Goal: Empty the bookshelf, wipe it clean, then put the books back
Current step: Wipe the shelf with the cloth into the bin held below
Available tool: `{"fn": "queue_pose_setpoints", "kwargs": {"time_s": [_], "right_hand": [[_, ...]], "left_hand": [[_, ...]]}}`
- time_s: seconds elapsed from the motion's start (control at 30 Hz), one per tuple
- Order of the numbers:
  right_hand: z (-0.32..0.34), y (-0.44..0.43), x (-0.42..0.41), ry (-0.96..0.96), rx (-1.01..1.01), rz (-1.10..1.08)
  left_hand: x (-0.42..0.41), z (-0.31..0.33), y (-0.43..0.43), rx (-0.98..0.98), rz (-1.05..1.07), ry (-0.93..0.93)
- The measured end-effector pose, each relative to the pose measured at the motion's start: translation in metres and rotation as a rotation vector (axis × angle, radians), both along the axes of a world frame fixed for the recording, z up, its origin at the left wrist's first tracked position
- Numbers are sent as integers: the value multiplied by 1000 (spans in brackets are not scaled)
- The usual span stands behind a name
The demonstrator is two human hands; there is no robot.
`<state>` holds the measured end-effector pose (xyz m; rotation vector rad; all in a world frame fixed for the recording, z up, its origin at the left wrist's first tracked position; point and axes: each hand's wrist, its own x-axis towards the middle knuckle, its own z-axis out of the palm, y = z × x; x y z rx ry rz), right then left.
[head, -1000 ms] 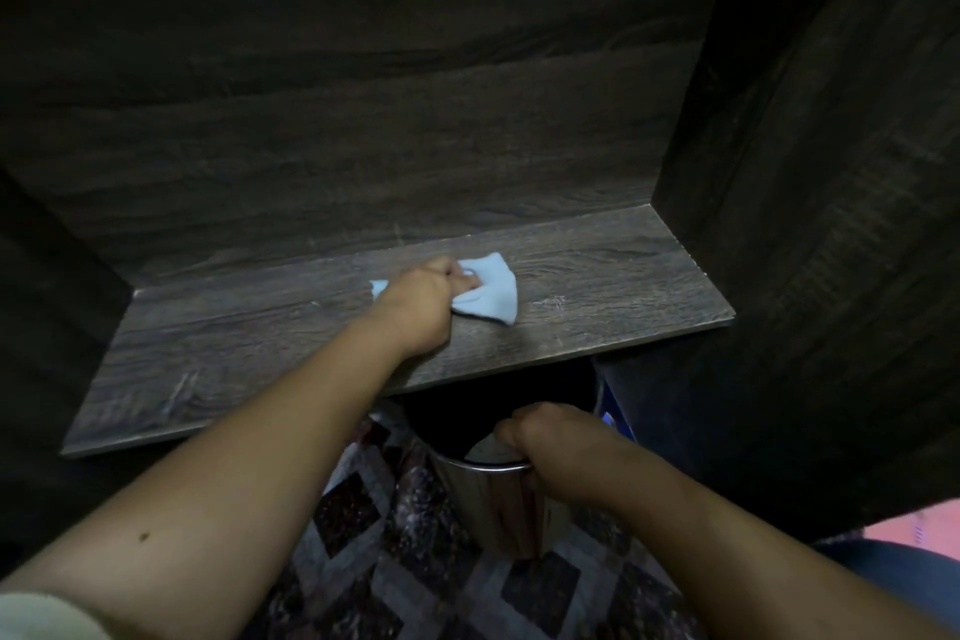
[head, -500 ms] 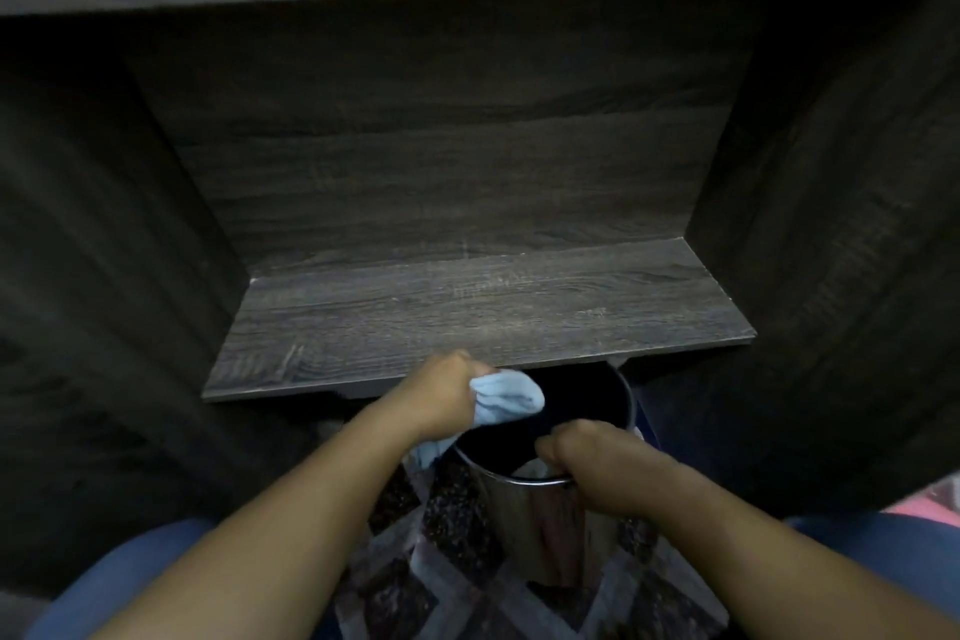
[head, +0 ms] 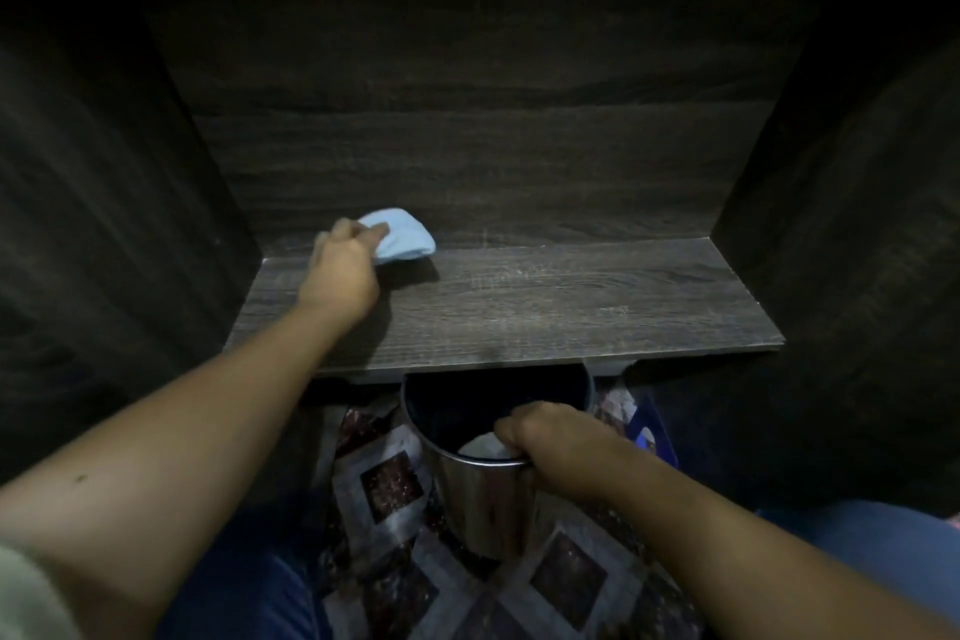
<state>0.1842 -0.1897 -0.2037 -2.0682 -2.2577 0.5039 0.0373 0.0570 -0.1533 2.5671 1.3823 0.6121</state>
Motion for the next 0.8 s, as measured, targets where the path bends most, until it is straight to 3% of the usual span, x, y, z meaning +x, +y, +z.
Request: {"fn": "queue_pose_setpoints", "kwargs": {"time_s": [0.17, 0.37, 0.63, 0.8], "right_hand": [[-18, 21, 3, -15, -3, 34], [-27, 26, 6, -36, -5, 33], [-18, 10, -8, -50, -57, 63], [-10, -9, -19, -43, -70, 86]], "left_hand": [[-1, -35, 46, -34, -67, 85], [11, -60, 38, -119, -139, 216], [9, -35, -40, -235, -398, 322], [-10, -21, -93, -419, -468, 358]]}}
